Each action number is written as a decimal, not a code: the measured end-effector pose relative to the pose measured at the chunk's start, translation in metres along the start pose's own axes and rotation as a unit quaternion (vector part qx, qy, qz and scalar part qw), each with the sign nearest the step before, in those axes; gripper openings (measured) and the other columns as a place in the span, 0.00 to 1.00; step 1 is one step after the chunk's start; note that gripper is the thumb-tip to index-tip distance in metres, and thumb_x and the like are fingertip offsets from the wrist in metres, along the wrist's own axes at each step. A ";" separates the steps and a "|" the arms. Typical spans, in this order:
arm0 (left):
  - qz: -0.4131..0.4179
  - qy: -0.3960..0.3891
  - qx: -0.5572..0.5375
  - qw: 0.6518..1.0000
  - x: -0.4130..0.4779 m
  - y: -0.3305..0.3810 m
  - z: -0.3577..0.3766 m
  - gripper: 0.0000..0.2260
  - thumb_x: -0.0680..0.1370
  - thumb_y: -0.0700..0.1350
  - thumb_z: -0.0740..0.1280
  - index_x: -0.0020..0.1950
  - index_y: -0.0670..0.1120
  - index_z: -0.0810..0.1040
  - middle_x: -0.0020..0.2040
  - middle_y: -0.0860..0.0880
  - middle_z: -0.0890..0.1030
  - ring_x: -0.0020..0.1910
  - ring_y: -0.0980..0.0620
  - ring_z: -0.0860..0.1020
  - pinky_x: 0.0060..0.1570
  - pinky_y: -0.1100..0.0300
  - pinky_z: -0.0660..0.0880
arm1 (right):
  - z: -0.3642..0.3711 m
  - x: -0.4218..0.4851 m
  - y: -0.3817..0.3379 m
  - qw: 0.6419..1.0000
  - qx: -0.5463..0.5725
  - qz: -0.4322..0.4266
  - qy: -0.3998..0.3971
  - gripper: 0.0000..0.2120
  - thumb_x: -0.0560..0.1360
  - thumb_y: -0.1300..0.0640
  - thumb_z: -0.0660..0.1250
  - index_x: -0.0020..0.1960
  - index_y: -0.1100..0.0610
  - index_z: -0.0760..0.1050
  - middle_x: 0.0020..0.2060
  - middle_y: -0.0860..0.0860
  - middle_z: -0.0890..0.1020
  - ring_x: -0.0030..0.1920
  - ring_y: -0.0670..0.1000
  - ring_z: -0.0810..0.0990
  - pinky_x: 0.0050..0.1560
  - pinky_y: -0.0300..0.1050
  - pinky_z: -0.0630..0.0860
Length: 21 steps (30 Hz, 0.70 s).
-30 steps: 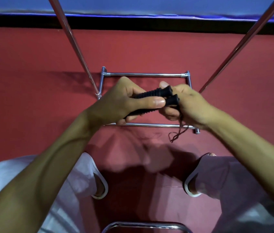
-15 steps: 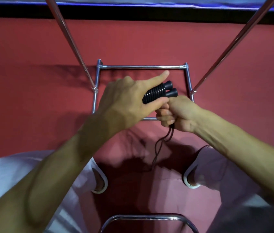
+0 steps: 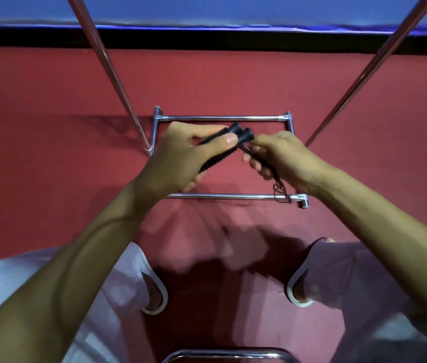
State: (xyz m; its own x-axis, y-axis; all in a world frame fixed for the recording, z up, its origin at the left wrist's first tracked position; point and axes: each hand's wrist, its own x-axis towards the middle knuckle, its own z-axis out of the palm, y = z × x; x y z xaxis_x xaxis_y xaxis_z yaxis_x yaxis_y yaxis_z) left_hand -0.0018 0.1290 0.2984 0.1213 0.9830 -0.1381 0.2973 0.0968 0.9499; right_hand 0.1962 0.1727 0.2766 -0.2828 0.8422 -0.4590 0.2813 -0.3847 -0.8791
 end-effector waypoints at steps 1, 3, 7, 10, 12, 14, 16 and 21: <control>-0.025 0.005 -0.031 0.999 0.001 0.002 -0.002 0.07 0.81 0.52 0.70 0.54 0.52 0.86 0.24 0.46 0.67 0.19 0.52 0.64 0.22 0.65 0.61 | -0.005 -0.002 -0.003 0.999 0.004 -0.047 0.007 0.15 0.82 0.57 0.66 0.37 0.60 0.74 0.25 0.52 0.76 0.24 0.50 0.68 0.26 0.40 0.62; -0.081 0.004 -0.085 0.993 0.002 0.005 -0.006 0.12 0.81 0.56 0.68 0.47 0.48 0.84 0.26 0.45 0.68 0.18 0.52 0.64 0.21 0.66 0.60 | -0.017 -0.007 -0.005 0.981 -0.064 -0.177 0.050 0.06 0.77 0.62 0.73 0.48 0.62 0.77 0.31 0.53 0.81 0.26 0.49 0.73 0.28 0.39 0.69; -0.191 -0.042 -0.154 0.969 0.006 0.006 -0.015 0.19 0.78 0.65 0.66 0.49 0.49 0.73 0.27 0.47 0.68 0.18 0.53 0.61 0.21 0.66 0.57 | -0.029 -0.007 0.003 0.806 -0.365 -0.423 0.197 0.05 0.74 0.61 0.75 0.48 0.58 0.81 0.38 0.51 0.81 0.33 0.49 0.74 0.36 0.49 0.75; -0.224 -0.083 -0.190 0.952 0.009 0.004 -0.022 0.19 0.78 0.67 0.63 0.54 0.51 0.71 0.26 0.49 0.67 0.17 0.55 0.60 0.20 0.66 0.55 | -0.032 -0.005 0.008 0.776 -0.379 -0.462 0.203 0.06 0.79 0.55 0.73 0.51 0.56 0.85 0.37 0.50 0.82 0.33 0.48 0.76 0.36 0.50 0.75; -0.229 -0.089 -0.200 0.949 0.009 0.005 -0.024 0.19 0.79 0.67 0.62 0.54 0.51 0.70 0.26 0.49 0.67 0.16 0.55 0.60 0.19 0.67 0.56 | -0.032 -0.006 0.006 0.813 -0.359 -0.424 0.176 0.07 0.79 0.53 0.71 0.51 0.55 0.86 0.37 0.48 0.85 0.32 0.48 0.79 0.37 0.48 0.77; -0.223 -0.085 -0.194 0.951 0.010 0.006 -0.023 0.19 0.79 0.66 0.62 0.54 0.51 0.71 0.26 0.49 0.67 0.17 0.55 0.61 0.19 0.67 0.56 | -0.031 -0.005 0.001 0.921 -0.235 -0.290 0.112 0.05 0.79 0.57 0.71 0.47 0.57 0.83 0.31 0.47 0.83 0.26 0.46 0.74 0.29 0.41 0.70; -0.213 -0.081 -0.179 0.957 0.009 0.005 -0.019 0.19 0.78 0.66 0.64 0.52 0.50 0.72 0.27 0.48 0.68 0.17 0.53 0.61 0.20 0.67 0.57 | -0.034 -0.004 -0.009 0.998 0.051 -0.023 -0.010 0.03 0.78 0.61 0.68 0.46 0.59 0.79 0.27 0.46 0.74 0.22 0.43 0.61 0.24 0.36 0.54; -0.191 -0.039 -0.153 0.969 0.006 0.003 -0.013 0.21 0.76 0.65 0.69 0.50 0.48 0.74 0.27 0.47 0.69 0.19 0.52 0.61 0.21 0.67 0.58 | -0.037 -0.002 -0.013 0.970 0.198 0.117 -0.082 0.09 0.78 0.62 0.64 0.54 0.54 0.80 0.28 0.45 0.61 0.23 0.42 0.55 0.25 0.36 0.47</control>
State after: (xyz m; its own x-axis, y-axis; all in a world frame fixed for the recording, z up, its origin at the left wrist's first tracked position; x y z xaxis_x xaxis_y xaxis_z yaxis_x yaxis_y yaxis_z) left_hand -0.0125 0.1377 0.3039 0.1327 0.8524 -0.5057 0.0408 0.5051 0.8621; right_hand 0.2270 0.1902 0.2934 -0.4044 0.6563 -0.6369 -0.0108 -0.6998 -0.7142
